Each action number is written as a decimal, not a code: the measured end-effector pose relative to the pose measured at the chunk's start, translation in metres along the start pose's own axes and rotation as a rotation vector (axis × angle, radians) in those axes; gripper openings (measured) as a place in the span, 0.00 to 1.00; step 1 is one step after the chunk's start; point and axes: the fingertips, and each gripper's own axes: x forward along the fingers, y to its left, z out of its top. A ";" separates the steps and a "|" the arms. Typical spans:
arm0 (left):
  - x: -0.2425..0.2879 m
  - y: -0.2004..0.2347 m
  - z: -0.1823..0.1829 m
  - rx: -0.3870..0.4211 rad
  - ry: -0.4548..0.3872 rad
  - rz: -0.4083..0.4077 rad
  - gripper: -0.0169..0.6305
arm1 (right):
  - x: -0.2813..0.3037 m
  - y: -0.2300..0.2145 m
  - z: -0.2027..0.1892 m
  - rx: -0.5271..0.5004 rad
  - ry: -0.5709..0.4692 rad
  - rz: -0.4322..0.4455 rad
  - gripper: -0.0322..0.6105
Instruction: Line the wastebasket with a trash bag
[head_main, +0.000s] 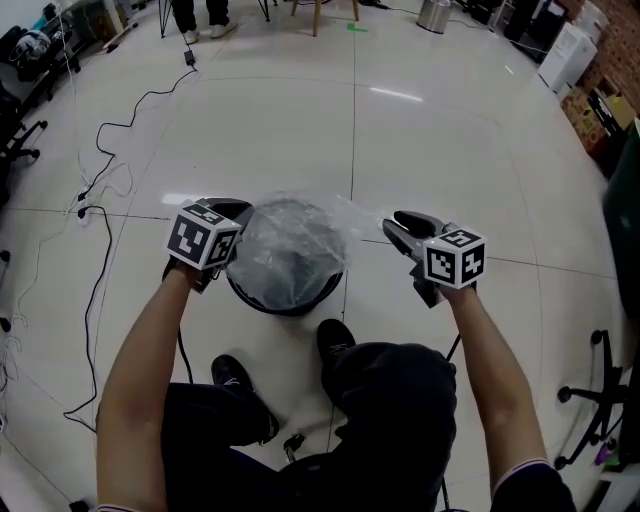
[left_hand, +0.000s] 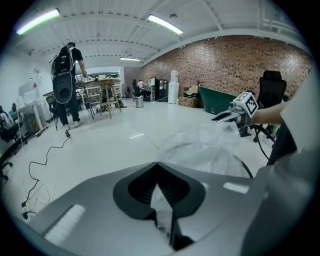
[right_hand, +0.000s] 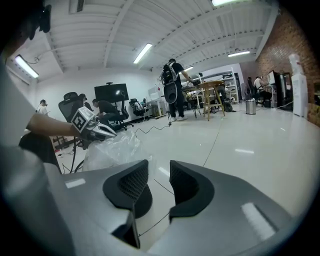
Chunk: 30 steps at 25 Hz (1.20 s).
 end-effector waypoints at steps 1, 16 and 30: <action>-0.002 0.000 0.000 0.000 -0.002 0.004 0.05 | -0.001 -0.001 -0.003 0.031 -0.007 0.008 0.25; -0.043 -0.010 0.006 0.009 -0.018 0.044 0.05 | -0.018 0.038 0.068 0.128 -0.207 0.158 0.33; -0.060 -0.012 -0.011 0.018 0.006 0.051 0.05 | -0.020 0.008 0.093 0.328 -0.337 0.079 0.36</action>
